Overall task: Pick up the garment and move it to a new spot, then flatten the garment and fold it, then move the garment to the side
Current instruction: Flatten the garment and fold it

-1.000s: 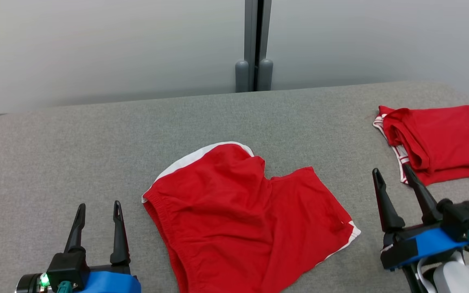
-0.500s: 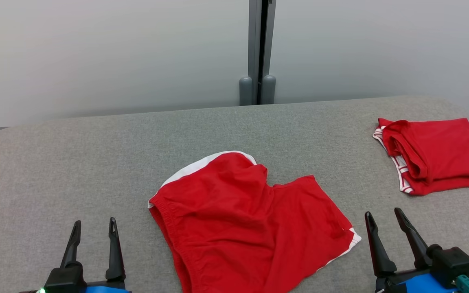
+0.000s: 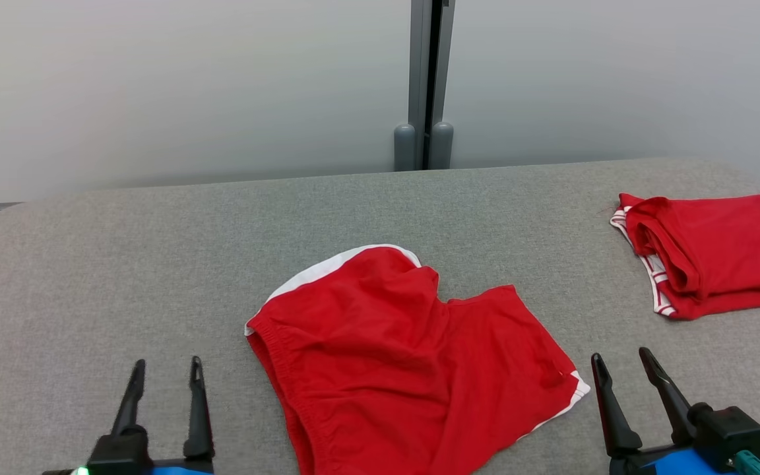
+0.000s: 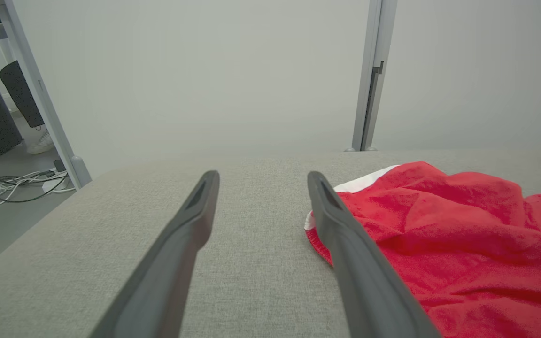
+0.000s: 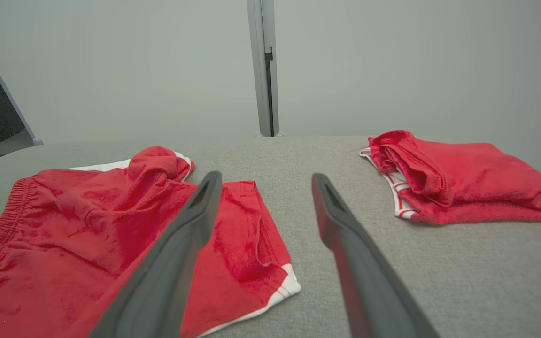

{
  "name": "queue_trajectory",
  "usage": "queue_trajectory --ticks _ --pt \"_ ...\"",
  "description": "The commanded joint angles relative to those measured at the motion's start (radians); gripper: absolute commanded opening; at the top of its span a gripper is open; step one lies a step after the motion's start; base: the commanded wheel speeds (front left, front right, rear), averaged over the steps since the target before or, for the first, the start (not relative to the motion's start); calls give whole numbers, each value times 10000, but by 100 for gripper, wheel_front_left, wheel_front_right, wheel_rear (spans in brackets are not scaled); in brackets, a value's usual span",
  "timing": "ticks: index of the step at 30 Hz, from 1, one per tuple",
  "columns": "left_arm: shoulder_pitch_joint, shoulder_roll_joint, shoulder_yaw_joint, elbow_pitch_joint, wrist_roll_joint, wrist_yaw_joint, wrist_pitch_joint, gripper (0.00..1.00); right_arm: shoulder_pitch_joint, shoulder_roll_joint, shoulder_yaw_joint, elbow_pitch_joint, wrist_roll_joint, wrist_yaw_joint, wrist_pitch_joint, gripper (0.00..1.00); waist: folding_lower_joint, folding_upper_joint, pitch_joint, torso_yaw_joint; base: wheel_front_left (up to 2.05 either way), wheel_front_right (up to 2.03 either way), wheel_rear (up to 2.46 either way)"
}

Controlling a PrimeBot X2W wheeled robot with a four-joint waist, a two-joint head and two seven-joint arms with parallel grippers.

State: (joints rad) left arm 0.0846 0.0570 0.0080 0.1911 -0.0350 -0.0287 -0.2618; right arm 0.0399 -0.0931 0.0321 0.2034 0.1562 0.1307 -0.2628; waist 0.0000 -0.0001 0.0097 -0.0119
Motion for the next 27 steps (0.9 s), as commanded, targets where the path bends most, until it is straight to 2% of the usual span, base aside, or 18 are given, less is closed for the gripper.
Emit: queue_trajectory --ticks 1,11,18,27 --pt "60 23 -77 20 38 -54 -42 100 -6 8 -47 71 -65 2 -24 100 0 1 1 5 0 0 0" --pt "-110 75 -1685 635 375 -763 -42 100 -746 -262 -399 1813 -179 2 -25 100 0 1 244 71 0 0 0" --pt "-35 225 -2897 1194 448 -953 -42 100 -1428 -356 -371 3184 -120 2 -22 100 0 1 497 121 0 0 0" --pt "150 599 -4140 1830 303 -1036 -41 100 -1947 -380 -346 3972 24 2 -24 100 0 1 831 183 0 0 0"
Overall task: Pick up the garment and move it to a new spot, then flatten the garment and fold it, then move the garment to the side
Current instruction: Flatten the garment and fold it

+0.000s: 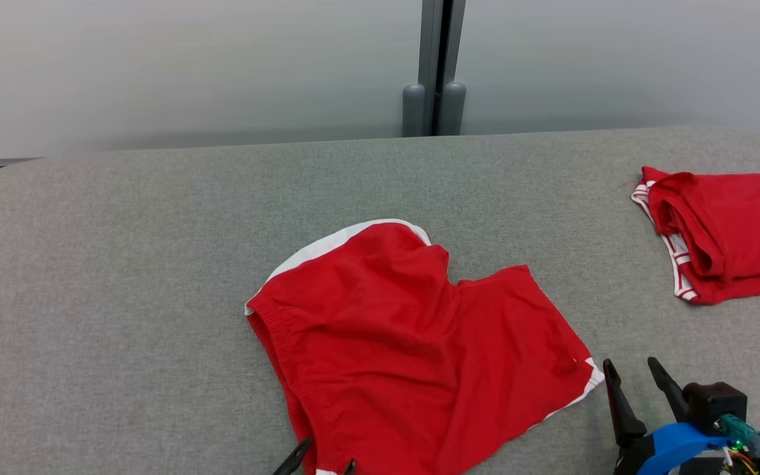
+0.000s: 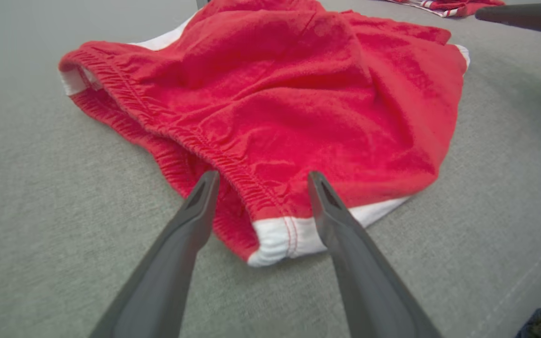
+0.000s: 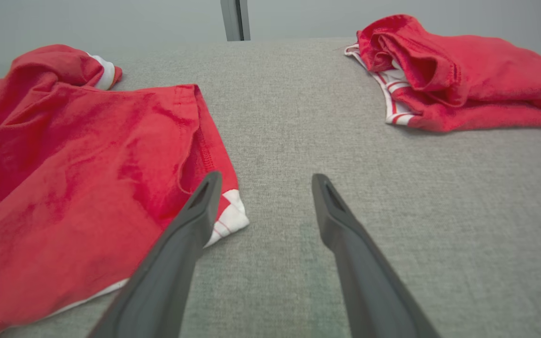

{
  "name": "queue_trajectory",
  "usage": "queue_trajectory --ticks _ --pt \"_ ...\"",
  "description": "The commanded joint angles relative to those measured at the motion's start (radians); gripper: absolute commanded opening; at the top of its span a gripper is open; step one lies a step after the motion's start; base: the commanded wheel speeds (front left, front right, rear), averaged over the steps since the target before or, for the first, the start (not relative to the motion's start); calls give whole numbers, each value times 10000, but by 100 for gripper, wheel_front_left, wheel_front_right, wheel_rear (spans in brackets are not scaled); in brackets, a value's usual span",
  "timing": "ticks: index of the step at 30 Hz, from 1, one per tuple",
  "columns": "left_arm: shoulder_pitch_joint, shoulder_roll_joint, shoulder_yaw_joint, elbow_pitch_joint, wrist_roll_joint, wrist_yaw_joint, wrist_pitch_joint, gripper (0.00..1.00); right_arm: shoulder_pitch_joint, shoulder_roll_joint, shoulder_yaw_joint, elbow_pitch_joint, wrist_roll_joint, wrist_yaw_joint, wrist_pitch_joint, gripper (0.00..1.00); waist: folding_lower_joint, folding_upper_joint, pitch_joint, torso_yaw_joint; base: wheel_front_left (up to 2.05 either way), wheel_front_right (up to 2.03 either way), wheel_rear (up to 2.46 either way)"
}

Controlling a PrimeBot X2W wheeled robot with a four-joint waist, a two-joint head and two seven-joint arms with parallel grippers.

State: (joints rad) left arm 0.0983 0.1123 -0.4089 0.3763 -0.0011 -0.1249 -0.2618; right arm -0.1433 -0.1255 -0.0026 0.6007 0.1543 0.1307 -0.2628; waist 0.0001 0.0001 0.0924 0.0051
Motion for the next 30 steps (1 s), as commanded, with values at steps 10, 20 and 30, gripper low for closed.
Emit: queue_trajectory --ticks 10,20,30 --pt "-368 235 -598 919 -487 -50 -41 100 -651 8 298 863 268 2 -24 100 -1 -1 295 -31 0 0 0" --pt "-925 249 -1736 1312 -1203 -53 -33 100 -1203 -54 861 2119 752 2 -10 100 -1 -1 366 92 0 0 0" --pt "-1214 237 -2072 1602 -1693 -54 -31 60 -1380 329 2550 3095 1990 31 71 0 -1 -1 355 203 0 0 0"
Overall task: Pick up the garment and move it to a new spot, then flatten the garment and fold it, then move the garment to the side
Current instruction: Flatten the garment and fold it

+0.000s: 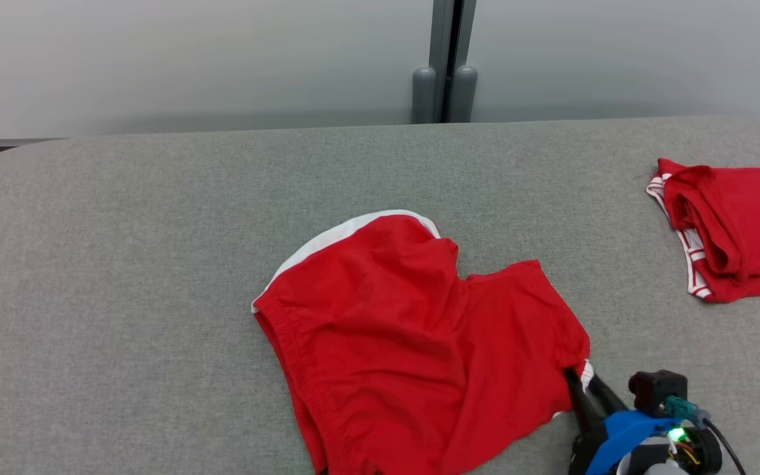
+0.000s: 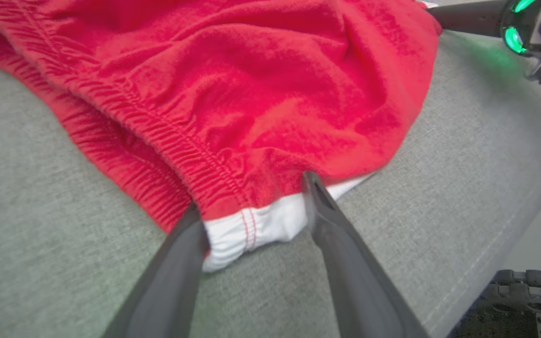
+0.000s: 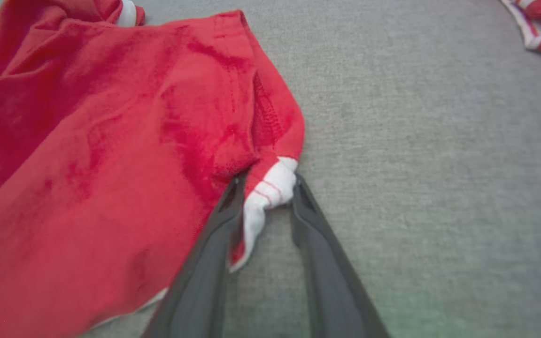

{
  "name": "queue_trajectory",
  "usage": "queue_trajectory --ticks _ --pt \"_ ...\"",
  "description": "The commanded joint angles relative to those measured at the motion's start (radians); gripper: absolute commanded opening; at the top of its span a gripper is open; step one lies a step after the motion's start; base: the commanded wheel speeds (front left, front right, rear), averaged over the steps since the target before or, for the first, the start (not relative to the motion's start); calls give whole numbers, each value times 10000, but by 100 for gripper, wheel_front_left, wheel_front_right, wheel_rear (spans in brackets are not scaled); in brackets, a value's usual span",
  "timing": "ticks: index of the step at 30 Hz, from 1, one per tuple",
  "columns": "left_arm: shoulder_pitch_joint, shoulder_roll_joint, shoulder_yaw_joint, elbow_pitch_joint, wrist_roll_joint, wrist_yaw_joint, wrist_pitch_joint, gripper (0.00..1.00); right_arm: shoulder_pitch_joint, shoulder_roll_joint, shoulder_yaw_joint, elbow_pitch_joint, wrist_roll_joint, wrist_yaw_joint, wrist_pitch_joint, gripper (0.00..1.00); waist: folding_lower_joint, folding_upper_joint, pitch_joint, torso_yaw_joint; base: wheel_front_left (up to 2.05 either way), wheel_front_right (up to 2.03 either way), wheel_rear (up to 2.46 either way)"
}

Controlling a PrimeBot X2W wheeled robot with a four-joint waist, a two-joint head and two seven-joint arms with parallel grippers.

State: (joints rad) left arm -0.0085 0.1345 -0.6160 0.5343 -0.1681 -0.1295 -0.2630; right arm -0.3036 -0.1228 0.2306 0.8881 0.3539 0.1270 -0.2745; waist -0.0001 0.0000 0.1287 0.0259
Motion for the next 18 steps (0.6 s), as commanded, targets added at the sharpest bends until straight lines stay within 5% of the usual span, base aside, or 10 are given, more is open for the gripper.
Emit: queue_trajectory --ticks 1,3,18 --pt "-162 0 1 45 -86 -8 -20 33 268 259 387 166 150 66 187 0 1 0 -28 -11 0 0 0" --pt "-175 -49 15 -15 -222 -8 -21 0 382 109 643 -78 399 52 177 0 1 0 -93 -23 0 0 0" --pt "42 35 1260 -2299 -915 22 -21 0 1919 -712 1905 -4070 1703 40 104 0 1 0 -741 -333 0 0 0"
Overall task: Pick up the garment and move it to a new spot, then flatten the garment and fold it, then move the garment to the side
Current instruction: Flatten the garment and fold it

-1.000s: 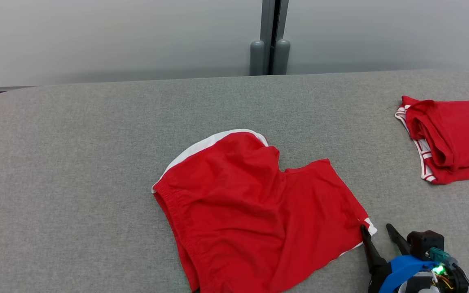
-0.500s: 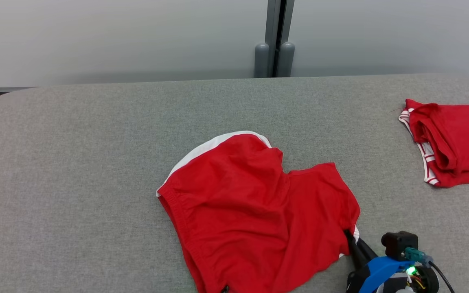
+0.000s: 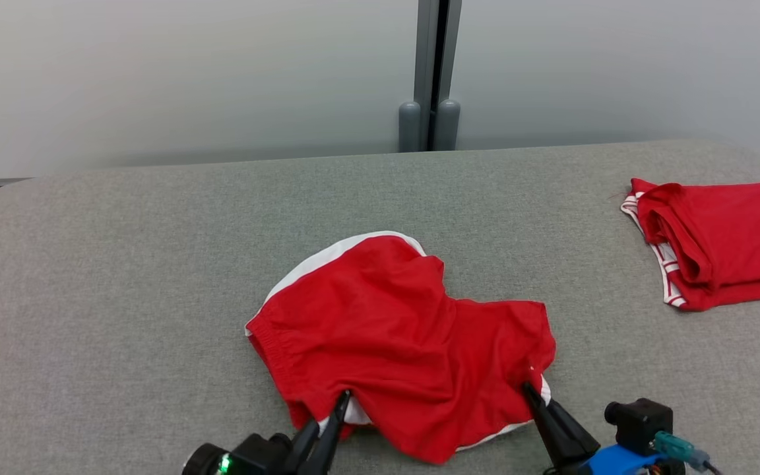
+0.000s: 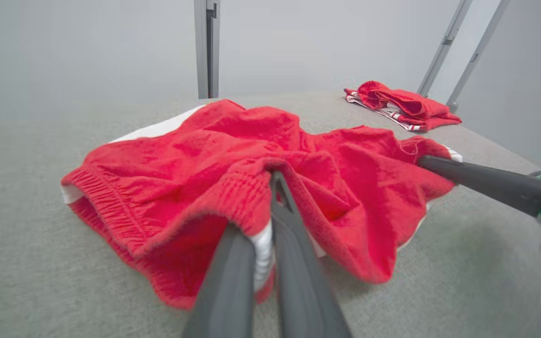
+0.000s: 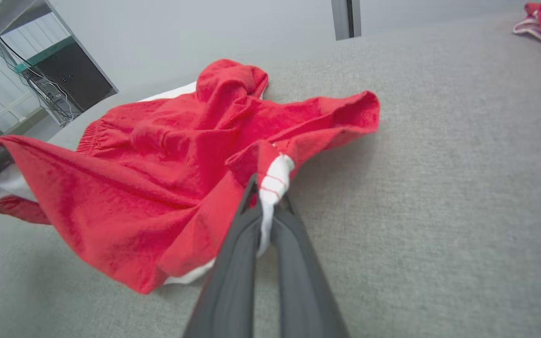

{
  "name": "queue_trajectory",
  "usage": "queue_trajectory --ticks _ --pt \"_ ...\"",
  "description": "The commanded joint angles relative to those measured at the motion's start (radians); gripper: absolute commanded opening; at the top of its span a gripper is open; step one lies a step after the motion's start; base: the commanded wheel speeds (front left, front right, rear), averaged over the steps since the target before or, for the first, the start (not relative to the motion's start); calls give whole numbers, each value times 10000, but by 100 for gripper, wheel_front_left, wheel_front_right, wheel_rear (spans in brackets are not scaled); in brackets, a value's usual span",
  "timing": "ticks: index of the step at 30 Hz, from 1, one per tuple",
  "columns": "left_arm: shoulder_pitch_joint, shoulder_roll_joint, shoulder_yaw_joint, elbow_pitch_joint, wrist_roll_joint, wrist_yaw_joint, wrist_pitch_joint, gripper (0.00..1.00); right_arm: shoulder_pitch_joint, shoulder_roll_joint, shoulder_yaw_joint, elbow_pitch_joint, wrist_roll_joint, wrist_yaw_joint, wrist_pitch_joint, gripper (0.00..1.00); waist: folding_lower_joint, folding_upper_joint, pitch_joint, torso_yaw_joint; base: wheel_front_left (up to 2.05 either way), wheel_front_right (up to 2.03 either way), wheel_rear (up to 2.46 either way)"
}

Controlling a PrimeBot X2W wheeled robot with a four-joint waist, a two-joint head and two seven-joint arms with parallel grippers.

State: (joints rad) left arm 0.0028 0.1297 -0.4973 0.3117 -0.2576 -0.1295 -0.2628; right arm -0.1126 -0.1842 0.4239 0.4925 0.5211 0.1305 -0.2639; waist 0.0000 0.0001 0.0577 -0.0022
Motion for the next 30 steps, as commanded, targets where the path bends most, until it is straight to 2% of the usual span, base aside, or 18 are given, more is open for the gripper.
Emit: queue_trajectory --ticks 1,7,14,15,16,17,18,24,30 --pt "-178 141 196 -273 -28 22 -23 0 -35 -141 -31 -377 103 5 -2 0 0 -1 -37 -85 0 0 0" --pt "-1085 404 850 -985 -130 18 -23 0 -857 -346 14 -1414 430 5 1 0 0 -1 24 -234 0 0 0" --pt "-3898 643 1312 -984 -429 1 19 0 -3303 -314 -163 -1644 1185 5 293 0 0 -1 776 -313 0 0 0" --pt "-4897 784 1198 -749 -587 -2 109 0 -4214 -268 -200 -1419 1359 5 452 0 0 -1 1100 -364 0 0 0" --pt "-4897 784 1198 -749 -587 -2 109 0 -4214 -268 -200 -1419 1359 5 452 0 0 -1 1100 -364 0 0 0" --pt "-5991 926 1151 -456 -830 -3 211 0 -5234 -242 -234 -1070 1548 5 612 0 0 -1 1491 -444 0 0 0" --pt "-5991 926 1151 -456 -830 -3 211 0 -5234 -242 -234 -1070 1548 5 612 0 0 -1 1491 -444 0 0 0" --pt "-9462 1295 948 774 -1504 -6 398 0 -8556 7 -569 493 2346 5 943 0 0 -1 2622 -605 0 0 0" --pt "-12640 1218 532 2074 -1843 -5 198 0 -11560 137 -883 2174 2834 5 767 0 0 -1 3362 -660 0 0 0"
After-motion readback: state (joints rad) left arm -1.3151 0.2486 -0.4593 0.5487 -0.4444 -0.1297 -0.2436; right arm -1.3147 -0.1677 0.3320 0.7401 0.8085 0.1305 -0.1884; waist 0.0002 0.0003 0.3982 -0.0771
